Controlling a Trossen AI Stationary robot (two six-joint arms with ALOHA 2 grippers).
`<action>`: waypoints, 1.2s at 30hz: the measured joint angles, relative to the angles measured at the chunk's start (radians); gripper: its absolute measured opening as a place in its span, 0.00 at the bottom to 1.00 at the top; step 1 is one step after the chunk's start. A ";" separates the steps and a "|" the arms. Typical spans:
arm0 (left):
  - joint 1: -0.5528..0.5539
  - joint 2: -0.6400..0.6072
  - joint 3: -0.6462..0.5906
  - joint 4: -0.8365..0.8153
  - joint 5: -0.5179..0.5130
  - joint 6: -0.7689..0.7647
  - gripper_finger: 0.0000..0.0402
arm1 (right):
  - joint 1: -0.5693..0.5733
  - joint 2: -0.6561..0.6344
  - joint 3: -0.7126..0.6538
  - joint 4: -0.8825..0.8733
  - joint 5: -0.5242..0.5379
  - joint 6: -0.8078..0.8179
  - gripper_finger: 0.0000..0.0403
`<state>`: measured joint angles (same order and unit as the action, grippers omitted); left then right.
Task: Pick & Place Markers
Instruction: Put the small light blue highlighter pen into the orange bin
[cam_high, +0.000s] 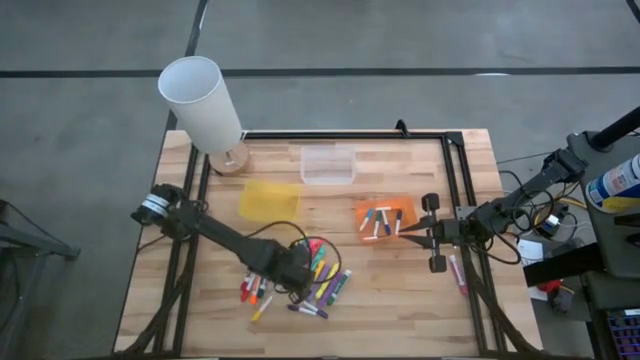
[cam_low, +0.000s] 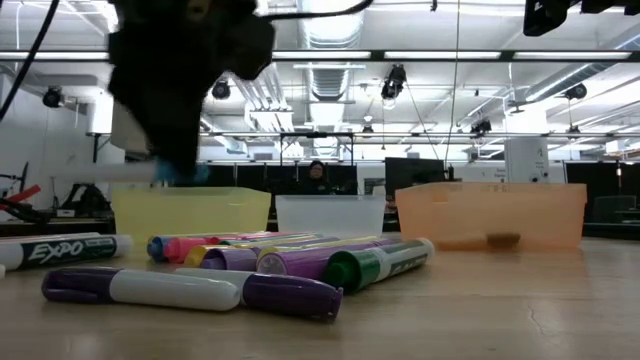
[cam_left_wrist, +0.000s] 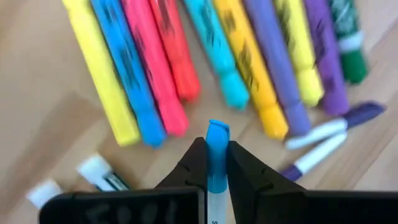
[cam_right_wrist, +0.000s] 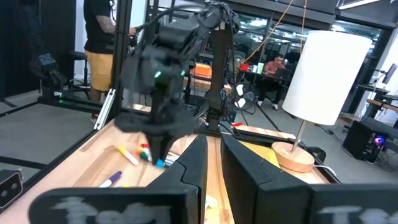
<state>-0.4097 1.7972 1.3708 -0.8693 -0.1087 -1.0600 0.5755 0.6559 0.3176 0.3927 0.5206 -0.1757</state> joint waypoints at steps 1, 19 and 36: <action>0.013 -0.008 0.014 -0.015 -0.011 0.020 0.07 | 0.000 0.000 0.000 0.000 0.000 0.000 0.11; 0.261 -0.019 0.246 0.132 -0.062 0.413 0.07 | 0.000 0.000 0.000 0.000 0.000 0.000 0.11; 0.407 0.001 0.246 0.442 0.011 0.680 0.07 | 0.000 0.000 0.000 0.000 0.000 0.000 0.11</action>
<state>-0.0031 1.7981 1.6165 -0.4269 -0.0975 -0.3803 0.5756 0.6559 0.3176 0.3927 0.5205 -0.1757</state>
